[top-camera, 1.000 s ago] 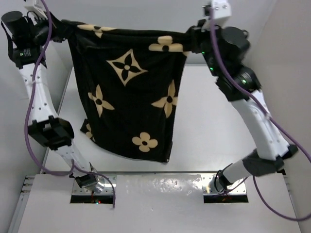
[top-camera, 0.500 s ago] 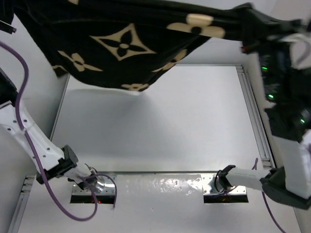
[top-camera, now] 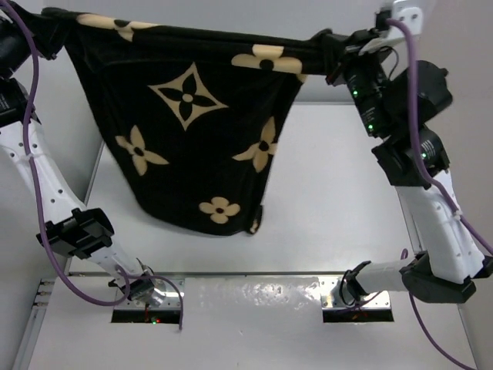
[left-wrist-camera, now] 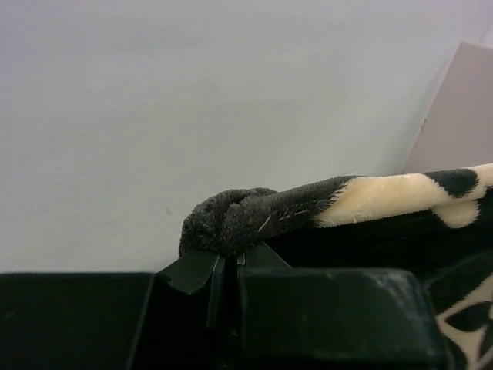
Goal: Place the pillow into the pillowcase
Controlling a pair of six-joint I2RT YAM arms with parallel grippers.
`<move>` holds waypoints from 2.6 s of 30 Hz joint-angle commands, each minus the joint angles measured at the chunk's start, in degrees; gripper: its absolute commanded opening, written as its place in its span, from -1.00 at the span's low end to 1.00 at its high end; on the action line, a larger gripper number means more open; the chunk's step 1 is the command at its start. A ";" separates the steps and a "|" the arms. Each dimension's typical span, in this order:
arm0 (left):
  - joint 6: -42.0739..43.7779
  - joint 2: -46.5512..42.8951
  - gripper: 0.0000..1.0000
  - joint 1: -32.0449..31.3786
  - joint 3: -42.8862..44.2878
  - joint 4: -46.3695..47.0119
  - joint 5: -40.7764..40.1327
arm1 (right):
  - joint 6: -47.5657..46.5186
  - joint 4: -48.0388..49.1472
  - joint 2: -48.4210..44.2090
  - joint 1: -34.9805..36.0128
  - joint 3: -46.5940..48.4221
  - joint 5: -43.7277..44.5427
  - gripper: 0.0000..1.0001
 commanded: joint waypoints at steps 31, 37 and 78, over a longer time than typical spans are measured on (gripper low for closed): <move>19.82 -8.48 -1.00 0.50 -6.13 -6.92 -17.63 | 0.99 12.20 -10.92 -0.97 -11.04 5.42 -1.00; 14.48 -5.06 -1.00 5.32 -3.43 -8.45 -18.94 | 2.03 4.82 -7.16 -0.97 -10.46 0.09 -1.00; 32.12 23.16 -1.00 -39.82 1.25 -25.93 -50.59 | 22.24 -0.73 -13.73 -9.84 -42.34 11.57 -1.00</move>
